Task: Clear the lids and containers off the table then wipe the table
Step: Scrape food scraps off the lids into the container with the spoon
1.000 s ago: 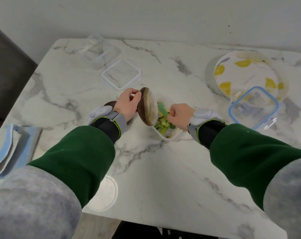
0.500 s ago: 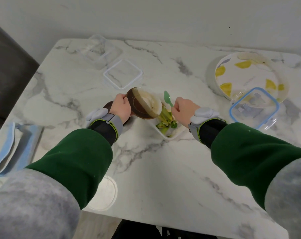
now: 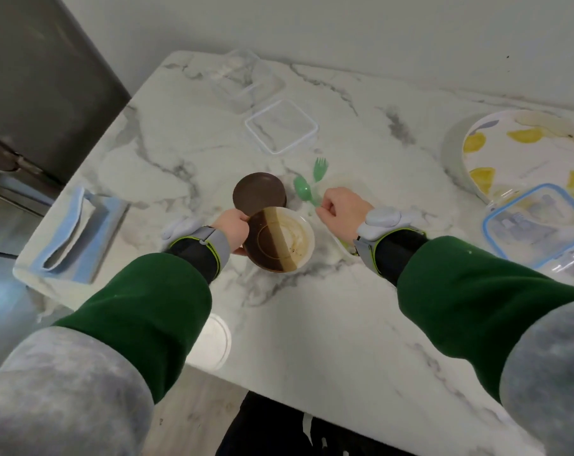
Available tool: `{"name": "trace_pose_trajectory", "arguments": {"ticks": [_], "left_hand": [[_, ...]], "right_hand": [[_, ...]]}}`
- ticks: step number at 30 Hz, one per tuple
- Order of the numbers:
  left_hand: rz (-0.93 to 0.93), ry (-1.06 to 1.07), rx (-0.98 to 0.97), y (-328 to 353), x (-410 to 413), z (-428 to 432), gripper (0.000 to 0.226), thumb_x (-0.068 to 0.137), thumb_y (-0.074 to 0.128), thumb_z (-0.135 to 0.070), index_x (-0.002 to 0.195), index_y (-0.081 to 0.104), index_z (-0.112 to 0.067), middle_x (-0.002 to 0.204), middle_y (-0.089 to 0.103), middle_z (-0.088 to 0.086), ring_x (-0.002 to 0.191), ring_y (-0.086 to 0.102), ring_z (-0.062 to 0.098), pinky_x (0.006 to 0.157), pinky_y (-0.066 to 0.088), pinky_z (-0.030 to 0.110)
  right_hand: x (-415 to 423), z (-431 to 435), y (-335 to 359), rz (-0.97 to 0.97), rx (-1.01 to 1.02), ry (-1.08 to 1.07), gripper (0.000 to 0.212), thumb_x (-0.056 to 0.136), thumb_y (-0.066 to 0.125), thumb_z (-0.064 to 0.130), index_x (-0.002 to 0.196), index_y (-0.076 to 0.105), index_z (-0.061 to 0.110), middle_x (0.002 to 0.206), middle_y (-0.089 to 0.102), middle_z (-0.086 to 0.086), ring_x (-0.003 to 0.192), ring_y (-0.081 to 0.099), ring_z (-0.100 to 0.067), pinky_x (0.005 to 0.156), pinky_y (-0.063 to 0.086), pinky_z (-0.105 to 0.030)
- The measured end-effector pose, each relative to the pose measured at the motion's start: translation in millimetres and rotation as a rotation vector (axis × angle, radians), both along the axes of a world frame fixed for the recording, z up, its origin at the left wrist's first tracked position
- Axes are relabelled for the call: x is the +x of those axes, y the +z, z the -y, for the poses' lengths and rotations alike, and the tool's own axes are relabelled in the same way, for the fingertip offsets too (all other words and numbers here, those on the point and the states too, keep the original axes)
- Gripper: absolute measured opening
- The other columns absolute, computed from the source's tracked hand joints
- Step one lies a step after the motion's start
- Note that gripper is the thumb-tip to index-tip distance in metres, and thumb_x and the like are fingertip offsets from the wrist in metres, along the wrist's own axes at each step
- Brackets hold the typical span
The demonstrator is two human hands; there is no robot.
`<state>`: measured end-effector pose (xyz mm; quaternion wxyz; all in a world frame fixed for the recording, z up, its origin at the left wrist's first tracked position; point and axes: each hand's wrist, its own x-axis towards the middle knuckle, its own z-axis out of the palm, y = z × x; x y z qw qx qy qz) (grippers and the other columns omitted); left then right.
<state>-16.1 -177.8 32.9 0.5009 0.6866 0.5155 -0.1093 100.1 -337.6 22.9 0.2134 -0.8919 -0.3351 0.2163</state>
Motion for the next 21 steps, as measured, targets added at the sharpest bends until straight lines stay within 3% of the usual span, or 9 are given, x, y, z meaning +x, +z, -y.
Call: {"name": "trace_pose_trajectory", "arguments": {"ticks": [2, 6, 8, 10, 14, 18, 21], "left_hand": [[-0.036, 0.093, -0.054, -6, -11, 2, 0.035, 0.098, 0.03, 0.001, 0.07, 0.048, -0.011, 0.083, 0.051, 0.011, 0.061, 0.049, 0.021, 0.043, 0.051, 0.028], [-0.067, 0.129, -0.054, -18, -30, 1, 0.038, 0.097, 0.03, 0.004, 0.065, 0.044, -0.013, 0.071, 0.047, 0.007, 0.058, 0.046, 0.019, 0.042, 0.05, 0.029], [-0.065, 0.064, -0.035, -25, -35, -5, 0.036, 0.095, 0.03, 0.007, 0.069, 0.047, -0.011, 0.082, 0.051, 0.012, 0.067, 0.053, 0.025, 0.055, 0.051, 0.037], [-0.077, 0.011, -0.015, -33, -40, -14, 0.027, 0.095, 0.031, 0.007, 0.086, 0.052, -0.007, 0.095, 0.052, 0.015, 0.083, 0.055, 0.029, 0.066, 0.052, 0.044], [-0.128, -0.079, 0.018, -47, -43, -38, 0.03, 0.096, 0.032, 0.003, 0.112, 0.056, -0.005, 0.101, 0.054, 0.018, 0.089, 0.056, 0.031, 0.084, 0.054, 0.045], [-0.148, -0.154, 0.062, -54, -43, -65, 0.037, 0.097, 0.034, 0.0, 0.126, 0.057, -0.001, 0.123, 0.059, 0.022, 0.112, 0.058, 0.039, 0.097, 0.05, 0.047], [-0.145, -0.199, 0.051, -54, -40, -76, 0.036, 0.097, 0.038, -0.003, 0.127, 0.057, -0.003, 0.127, 0.058, 0.022, 0.114, 0.057, 0.041, 0.096, 0.051, 0.048]], "right_hand": [[-7, -3, -3, -0.022, -0.014, 0.021, 0.015, 0.093, 0.05, 0.024, 0.083, 0.052, 0.012, 0.083, 0.052, -0.004, 0.076, 0.049, -0.023, 0.064, 0.034, -0.029], [-25, -9, -14, -0.072, -0.034, 0.076, 0.014, 0.092, 0.051, 0.02, 0.081, 0.047, 0.013, 0.08, 0.052, -0.006, 0.076, 0.048, -0.023, 0.067, 0.036, -0.031], [-31, -13, -23, -0.091, -0.039, 0.071, 0.014, 0.092, 0.052, 0.019, 0.081, 0.046, 0.012, 0.081, 0.051, -0.007, 0.077, 0.047, -0.023, 0.068, 0.037, -0.033], [-35, -16, -34, -0.098, -0.083, 0.073, 0.013, 0.091, 0.052, 0.019, 0.082, 0.045, 0.012, 0.082, 0.052, -0.008, 0.078, 0.048, -0.024, 0.066, 0.034, -0.031], [-35, -26, -64, -0.073, -0.295, 0.053, 0.012, 0.092, 0.051, 0.024, 0.094, 0.051, 0.012, 0.092, 0.054, -0.008, 0.089, 0.055, -0.028, 0.069, 0.035, -0.029], [-33, -33, -89, -0.063, -0.456, -0.027, 0.035, 0.088, 0.051, 0.029, 0.061, 0.03, 0.02, 0.067, 0.041, 0.003, 0.074, 0.046, -0.023, 0.06, 0.03, -0.023], [-34, -40, -92, -0.031, -0.512, -0.048, 0.039, 0.086, 0.053, 0.033, 0.06, 0.027, 0.022, 0.07, 0.041, 0.0, 0.074, 0.044, -0.022, 0.058, 0.027, -0.022]]}}
